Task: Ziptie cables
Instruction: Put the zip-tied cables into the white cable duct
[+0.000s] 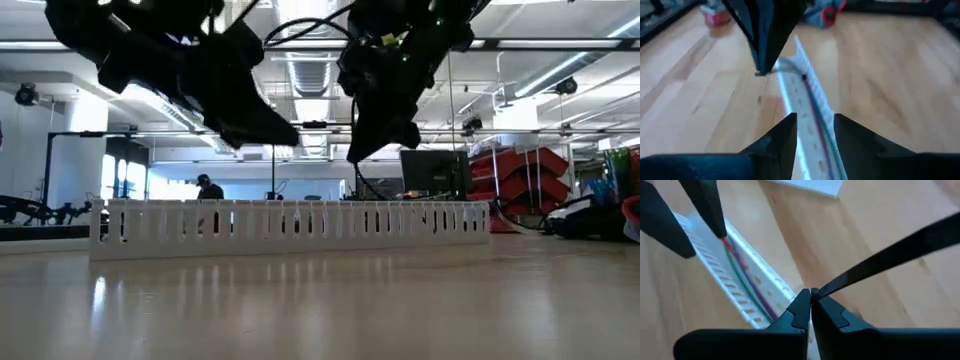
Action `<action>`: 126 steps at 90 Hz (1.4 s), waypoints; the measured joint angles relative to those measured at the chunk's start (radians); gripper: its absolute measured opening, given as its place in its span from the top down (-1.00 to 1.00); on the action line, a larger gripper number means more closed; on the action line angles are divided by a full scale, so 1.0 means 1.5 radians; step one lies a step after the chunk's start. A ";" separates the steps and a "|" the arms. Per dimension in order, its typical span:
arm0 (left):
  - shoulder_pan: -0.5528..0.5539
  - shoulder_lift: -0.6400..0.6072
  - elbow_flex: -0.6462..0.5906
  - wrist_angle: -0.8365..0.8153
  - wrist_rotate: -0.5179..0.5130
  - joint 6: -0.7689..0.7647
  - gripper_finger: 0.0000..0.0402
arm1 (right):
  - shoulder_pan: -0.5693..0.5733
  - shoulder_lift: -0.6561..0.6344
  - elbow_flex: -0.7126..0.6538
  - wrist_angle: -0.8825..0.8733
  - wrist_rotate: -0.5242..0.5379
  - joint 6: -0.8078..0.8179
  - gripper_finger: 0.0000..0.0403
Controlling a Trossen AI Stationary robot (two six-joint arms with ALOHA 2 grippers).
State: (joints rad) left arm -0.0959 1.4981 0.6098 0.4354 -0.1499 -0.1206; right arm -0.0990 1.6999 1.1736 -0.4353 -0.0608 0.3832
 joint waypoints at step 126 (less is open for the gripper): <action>0.026 0.225 0.170 -0.156 -0.034 0.034 0.98 | 0.069 -0.117 -0.022 -0.148 0.074 -0.030 0.39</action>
State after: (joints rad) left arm -0.0573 1.8362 0.8646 0.2022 -0.2009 -0.0703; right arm 0.0048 1.5243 1.1411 -0.6567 0.0508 0.3382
